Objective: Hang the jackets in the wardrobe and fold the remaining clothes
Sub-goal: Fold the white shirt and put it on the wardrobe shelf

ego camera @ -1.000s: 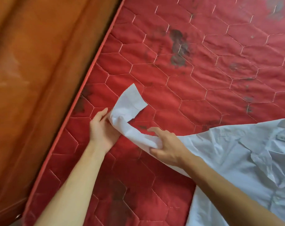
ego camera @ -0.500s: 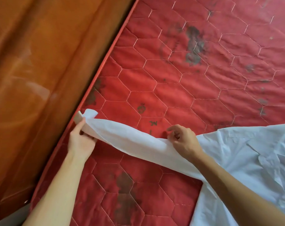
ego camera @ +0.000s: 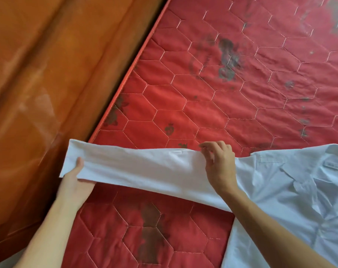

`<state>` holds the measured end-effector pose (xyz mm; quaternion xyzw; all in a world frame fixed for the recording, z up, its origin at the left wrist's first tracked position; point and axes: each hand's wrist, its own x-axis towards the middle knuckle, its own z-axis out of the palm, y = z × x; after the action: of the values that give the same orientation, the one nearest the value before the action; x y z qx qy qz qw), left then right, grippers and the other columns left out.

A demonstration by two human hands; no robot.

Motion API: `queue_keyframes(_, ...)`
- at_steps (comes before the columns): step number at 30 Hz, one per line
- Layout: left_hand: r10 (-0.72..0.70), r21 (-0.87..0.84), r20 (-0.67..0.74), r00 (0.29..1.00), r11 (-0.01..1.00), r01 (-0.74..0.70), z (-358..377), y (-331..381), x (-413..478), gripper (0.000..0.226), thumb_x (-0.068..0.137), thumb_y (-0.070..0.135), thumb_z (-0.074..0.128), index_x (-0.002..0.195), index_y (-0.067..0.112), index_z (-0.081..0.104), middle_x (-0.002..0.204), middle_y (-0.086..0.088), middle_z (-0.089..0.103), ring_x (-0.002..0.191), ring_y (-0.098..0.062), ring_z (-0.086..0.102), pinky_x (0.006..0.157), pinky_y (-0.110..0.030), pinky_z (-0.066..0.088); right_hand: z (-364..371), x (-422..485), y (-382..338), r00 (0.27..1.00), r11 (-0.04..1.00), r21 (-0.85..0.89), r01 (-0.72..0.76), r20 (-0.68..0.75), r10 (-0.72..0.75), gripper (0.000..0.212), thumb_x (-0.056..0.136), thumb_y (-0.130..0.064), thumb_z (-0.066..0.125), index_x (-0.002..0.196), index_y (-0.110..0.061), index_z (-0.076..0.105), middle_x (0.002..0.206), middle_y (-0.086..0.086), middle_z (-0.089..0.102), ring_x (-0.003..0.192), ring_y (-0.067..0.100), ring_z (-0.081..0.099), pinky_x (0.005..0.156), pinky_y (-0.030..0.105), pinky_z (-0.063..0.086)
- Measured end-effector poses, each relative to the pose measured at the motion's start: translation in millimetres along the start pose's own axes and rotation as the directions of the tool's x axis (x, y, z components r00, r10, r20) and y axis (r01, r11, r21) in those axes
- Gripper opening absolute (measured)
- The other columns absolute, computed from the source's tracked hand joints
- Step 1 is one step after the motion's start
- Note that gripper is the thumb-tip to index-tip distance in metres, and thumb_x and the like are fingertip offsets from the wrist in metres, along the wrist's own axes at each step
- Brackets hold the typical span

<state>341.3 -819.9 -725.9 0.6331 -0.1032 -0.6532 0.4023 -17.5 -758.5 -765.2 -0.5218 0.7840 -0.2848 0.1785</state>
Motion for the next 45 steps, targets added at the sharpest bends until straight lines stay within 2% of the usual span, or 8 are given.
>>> queue_keyframes(7, -0.018, 0.148, -0.112, 0.994, 0.988, 0.034, 0, -14, -13, 0.11, 0.054, 0.064, 0.081, 0.144, 0.011, 0.047, 0.142, -0.007, 0.056, 0.124, -0.025, 0.058, 0.089, -0.038, 0.051, -14, -32, 19, 0.992, 0.993, -0.107, -0.051, 0.112, 0.063, 0.029, 0.084, -0.004, 0.07, 0.112, -0.011, 0.067, 0.107, 0.01, 0.061, 0.093, 0.032, 0.058, 0.083, 0.043, 0.049)
queue_keyframes(13, 0.143, 0.137, 0.141, 0.98, 0.977, -0.162, 88, -18, -58, 0.044, 0.098, 0.031, 0.058, 0.139, 0.016, 0.057, 0.132, -0.002, 0.066, 0.117, -0.019, 0.066, 0.095, -0.037, 0.055, -56, -68, 5, 0.919, 0.92, 0.263, -0.291, 0.344, 0.192, 0.021, 0.095, -0.028, 0.062, 0.116, -0.023, 0.063, 0.1, -0.01, 0.063, 0.089, 0.004, 0.06, 0.077, 0.015, 0.045)
queue_keyframes(21, 0.118, 0.623, 0.361, 0.925, 0.708, -0.333, 222, -137, -133, 0.012, 0.1, 0.018, 0.058, 0.097, 0.018, 0.07, 0.064, 0.018, 0.062, 0.068, -0.005, 0.058, 0.065, -0.022, 0.048, -120, -76, 14, 0.723, 0.341, 0.655, -0.674, 0.49, 0.486, 0.048, 0.093, -0.062, 0.047, 0.121, -0.025, 0.06, 0.107, 0.001, 0.074, 0.097, 0.012, 0.071, 0.088, 0.035, 0.053)
queue_keyframes(24, -0.035, 0.647, 0.646, 0.762, 0.556, -0.523, 258, -199, -167, 0.041, 0.101, 0.011, 0.053, 0.132, 0.038, 0.057, 0.109, 0.035, 0.066, 0.105, 0.016, 0.058, 0.091, -0.015, 0.046, -152, -79, 42, 0.673, 0.151, 0.72, -0.678, 0.524, 0.522, 0.058, 0.082, -0.067, 0.06, 0.123, -0.026, 0.059, 0.113, 0.0, 0.072, 0.103, 0.012, 0.07, 0.083, 0.032, 0.055)
queue_keyframes(31, -0.229, 0.6, 0.79, 0.569, 0.478, -0.641, 300, -282, -229, 0.073, 0.079, -0.004, 0.052, 0.144, 0.029, 0.052, 0.156, 0.025, 0.029, 0.145, 0.009, 0.02, 0.118, -0.015, 0.024, -216, -111, 131, 0.615, 0.359, 0.596, -0.718, 0.302, 0.728, 0.015, 0.085, -0.016, 0.07, 0.094, -0.006, 0.066, 0.083, 0.007, 0.073, 0.078, 0.02, 0.071, 0.065, 0.026, 0.055)
queue_keyframes(37, 0.267, 0.592, 0.682, 0.681, 0.346, -0.728, 284, -282, -217, 0.057, 0.076, -0.019, 0.049, 0.1, 0.024, 0.078, 0.108, 0.023, 0.071, 0.112, 0.004, 0.061, 0.095, -0.022, 0.05, -285, -135, 204, 0.639, 0.463, 0.588, -0.663, 0.123, 0.76, 0.014, 0.092, -0.006, 0.064, 0.092, -0.02, 0.069, 0.084, -0.002, 0.068, 0.062, -0.005, 0.061, 0.053, 0.007, 0.046)
queue_keyframes(41, 0.521, 0.675, 0.602, 0.605, 0.071, -0.734, 274, -269, -193, 0.052, 0.075, -0.015, 0.048, 0.105, 0.019, 0.075, 0.111, 0.006, 0.065, 0.11, -0.016, 0.057, 0.096, -0.004, 0.032, -327, -151, 265, 0.612, 0.5, 0.539, -0.678, 0.036, 0.79, 0.008, 0.091, -0.01, 0.067, 0.092, -0.017, 0.072, 0.073, -0.01, 0.068, 0.071, 0.007, 0.057, 0.056, 0.013, 0.049)
queue_keyframes(45, 0.459, 0.827, 0.463, 0.758, 0.084, -0.556, 265, -275, -170, 0.046, 0.089, -0.001, 0.056, 0.132, 0.014, 0.061, 0.127, -0.008, 0.057, 0.118, -0.019, 0.051, 0.104, -0.026, 0.036, -345, -166, 324, 0.572, 0.534, 0.428, -0.729, -0.047, 0.819, 0.004, 0.09, -0.011, 0.067, 0.09, -0.009, 0.07, 0.075, 0.001, 0.066, 0.078, 0.022, 0.061, 0.065, 0.028, 0.05)
